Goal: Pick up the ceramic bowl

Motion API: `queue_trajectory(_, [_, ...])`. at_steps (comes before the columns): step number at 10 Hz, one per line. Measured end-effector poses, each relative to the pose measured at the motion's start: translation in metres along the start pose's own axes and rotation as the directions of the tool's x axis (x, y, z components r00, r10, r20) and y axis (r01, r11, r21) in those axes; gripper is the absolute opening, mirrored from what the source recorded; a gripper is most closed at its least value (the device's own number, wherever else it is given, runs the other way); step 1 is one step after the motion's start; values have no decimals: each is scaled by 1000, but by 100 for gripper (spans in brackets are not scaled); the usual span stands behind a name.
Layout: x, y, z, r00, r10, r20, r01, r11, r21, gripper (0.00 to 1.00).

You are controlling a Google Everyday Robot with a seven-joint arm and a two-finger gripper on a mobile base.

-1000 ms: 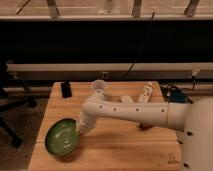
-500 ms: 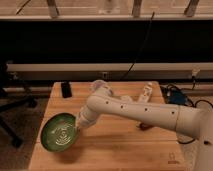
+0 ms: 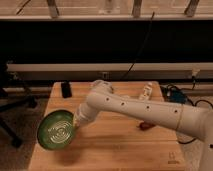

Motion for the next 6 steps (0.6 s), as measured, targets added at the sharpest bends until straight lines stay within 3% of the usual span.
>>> queue_trajectory(2, [1,3,6,1000,-2,-4,2,1000,2,0])
queue_trajectory(6, [3,-4,-8,1000,-2,-2,2,1000,-1,0])
